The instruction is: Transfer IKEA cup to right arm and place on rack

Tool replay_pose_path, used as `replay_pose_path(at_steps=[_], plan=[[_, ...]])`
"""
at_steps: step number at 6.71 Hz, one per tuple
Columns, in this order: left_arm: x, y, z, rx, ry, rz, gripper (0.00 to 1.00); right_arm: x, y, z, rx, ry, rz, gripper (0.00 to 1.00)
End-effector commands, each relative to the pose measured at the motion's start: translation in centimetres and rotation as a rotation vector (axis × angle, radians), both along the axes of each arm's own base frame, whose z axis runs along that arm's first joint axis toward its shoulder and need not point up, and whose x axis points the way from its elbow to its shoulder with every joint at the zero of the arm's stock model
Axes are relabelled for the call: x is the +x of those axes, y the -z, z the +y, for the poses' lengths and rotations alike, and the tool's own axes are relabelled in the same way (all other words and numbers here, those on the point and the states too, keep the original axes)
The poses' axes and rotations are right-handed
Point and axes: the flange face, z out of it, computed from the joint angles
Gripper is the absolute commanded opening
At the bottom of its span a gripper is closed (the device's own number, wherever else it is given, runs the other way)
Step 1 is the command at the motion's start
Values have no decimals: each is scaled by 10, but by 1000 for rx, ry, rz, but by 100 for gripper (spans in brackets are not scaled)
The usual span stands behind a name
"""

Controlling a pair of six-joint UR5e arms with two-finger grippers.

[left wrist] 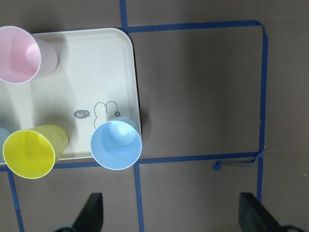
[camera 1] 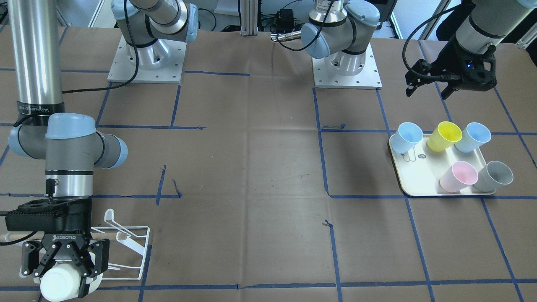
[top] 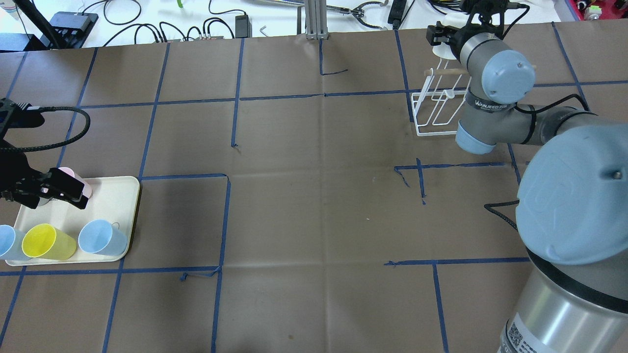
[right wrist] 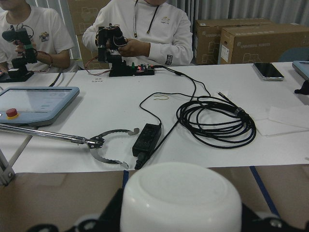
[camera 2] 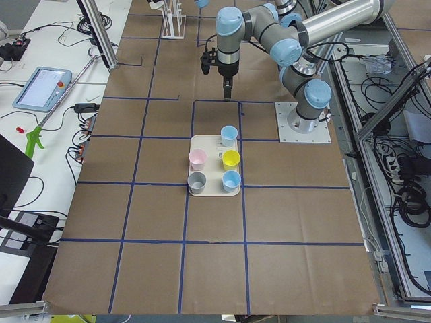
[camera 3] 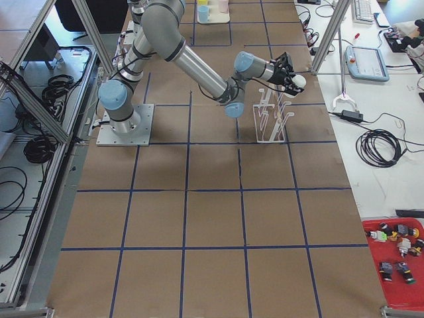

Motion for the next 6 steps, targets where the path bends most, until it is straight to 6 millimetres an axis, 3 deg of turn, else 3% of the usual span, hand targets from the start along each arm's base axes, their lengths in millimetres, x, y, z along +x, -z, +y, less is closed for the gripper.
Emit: replay_pose_path(at_steps=[1,2,3,6], plan=[[0,49,9,-14,-2,-8,98,6,11,8,30,4,3,27],[-2,78,13,-30,-2,-18,98,6,9,7,24,6,5,71],[-5,105,20,-30,2,-20,98,6,10,5,28,6,1,100],[3,155,18,-17,-1,-53,98,10,0,6,19,-2,1,100]])
